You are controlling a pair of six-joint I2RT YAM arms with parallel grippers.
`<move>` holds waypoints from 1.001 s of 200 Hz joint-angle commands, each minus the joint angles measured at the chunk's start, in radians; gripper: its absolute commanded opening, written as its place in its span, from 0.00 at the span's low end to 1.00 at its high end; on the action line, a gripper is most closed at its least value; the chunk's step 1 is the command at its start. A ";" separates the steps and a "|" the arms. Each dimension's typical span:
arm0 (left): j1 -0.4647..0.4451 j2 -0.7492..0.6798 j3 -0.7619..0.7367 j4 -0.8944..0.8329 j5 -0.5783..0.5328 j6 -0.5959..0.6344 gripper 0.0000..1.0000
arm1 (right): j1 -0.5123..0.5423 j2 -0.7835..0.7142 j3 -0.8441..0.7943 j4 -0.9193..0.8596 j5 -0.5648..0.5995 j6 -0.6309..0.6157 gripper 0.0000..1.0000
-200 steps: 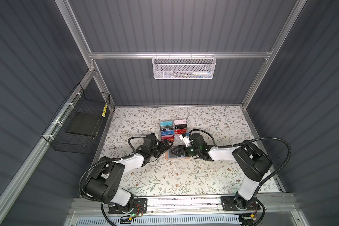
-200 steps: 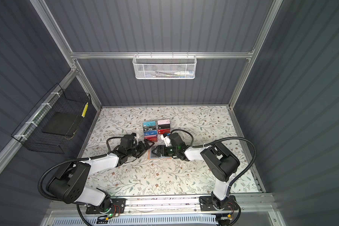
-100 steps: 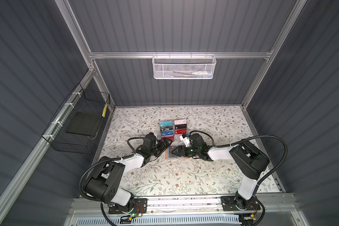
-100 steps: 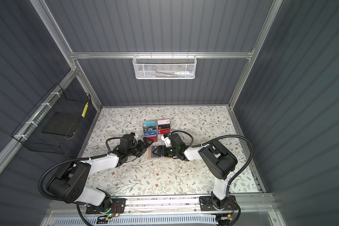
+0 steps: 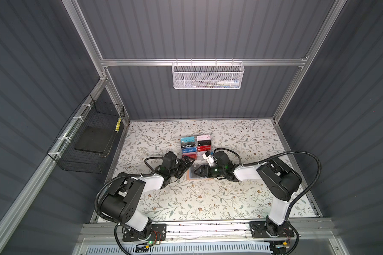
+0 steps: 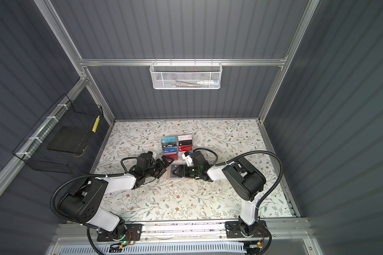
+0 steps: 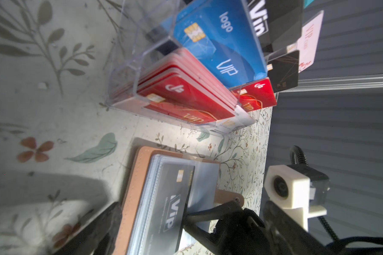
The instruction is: Take the credit cards out of the card holder
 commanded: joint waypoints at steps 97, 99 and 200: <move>0.002 0.077 -0.044 0.106 0.008 -0.046 1.00 | -0.023 0.064 -0.043 0.197 -0.041 0.106 0.64; 0.002 0.077 -0.045 0.105 0.008 -0.046 1.00 | -0.024 0.064 -0.044 0.201 -0.042 0.108 0.65; 0.001 0.049 -0.060 0.133 0.045 -0.088 1.00 | -0.036 0.101 -0.043 0.226 -0.029 0.129 0.62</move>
